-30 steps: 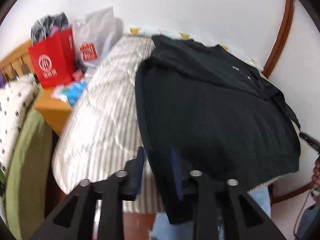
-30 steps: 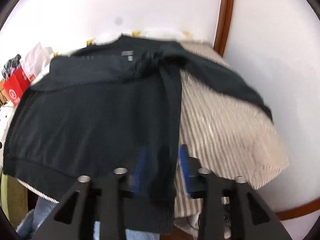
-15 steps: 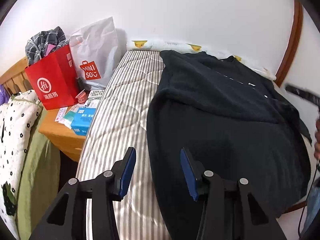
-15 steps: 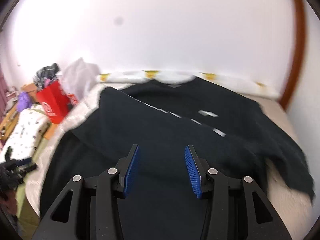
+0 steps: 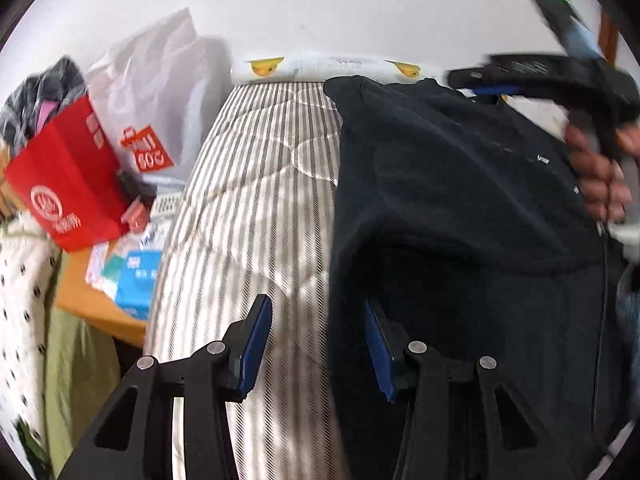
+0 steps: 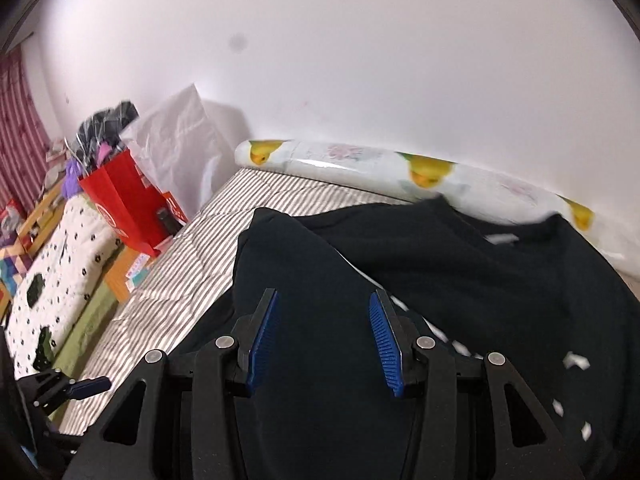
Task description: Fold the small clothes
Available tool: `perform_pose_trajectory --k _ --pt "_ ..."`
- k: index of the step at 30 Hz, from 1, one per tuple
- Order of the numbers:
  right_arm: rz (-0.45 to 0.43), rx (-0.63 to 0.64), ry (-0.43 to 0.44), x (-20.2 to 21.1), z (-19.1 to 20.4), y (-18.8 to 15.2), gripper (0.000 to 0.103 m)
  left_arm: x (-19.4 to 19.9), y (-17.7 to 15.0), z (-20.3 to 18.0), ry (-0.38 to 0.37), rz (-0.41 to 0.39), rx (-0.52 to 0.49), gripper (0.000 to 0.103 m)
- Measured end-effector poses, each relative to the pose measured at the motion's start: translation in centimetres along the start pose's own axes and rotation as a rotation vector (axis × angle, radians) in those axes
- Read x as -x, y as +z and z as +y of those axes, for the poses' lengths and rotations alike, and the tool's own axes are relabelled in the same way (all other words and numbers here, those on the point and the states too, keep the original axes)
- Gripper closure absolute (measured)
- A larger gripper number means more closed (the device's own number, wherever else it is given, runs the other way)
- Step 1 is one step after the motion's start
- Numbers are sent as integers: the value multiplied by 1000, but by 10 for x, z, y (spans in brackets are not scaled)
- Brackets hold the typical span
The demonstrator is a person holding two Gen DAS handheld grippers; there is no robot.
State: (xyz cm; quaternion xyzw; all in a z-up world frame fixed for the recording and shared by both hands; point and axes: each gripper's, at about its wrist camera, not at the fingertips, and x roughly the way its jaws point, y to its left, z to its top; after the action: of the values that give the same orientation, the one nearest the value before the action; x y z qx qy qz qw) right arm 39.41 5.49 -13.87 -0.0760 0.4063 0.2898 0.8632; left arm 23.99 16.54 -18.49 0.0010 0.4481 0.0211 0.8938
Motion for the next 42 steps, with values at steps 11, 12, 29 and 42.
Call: perform_pose_trajectory --k 11,12,29,42 --pt "42 -49 108 -97 12 53 42 -23 16 -6 -33 -54 -63 60" --pt "53 -60 132 -103 12 55 42 -24 17 -7 -37 -60 -75 60" --pt "36 -11 70 -136 34 77 93 -37 20 35 -172 -70 126 97" --pt "30 -63 5 -65 -6 39 63 -27 8 33 -119 -32 129 80"
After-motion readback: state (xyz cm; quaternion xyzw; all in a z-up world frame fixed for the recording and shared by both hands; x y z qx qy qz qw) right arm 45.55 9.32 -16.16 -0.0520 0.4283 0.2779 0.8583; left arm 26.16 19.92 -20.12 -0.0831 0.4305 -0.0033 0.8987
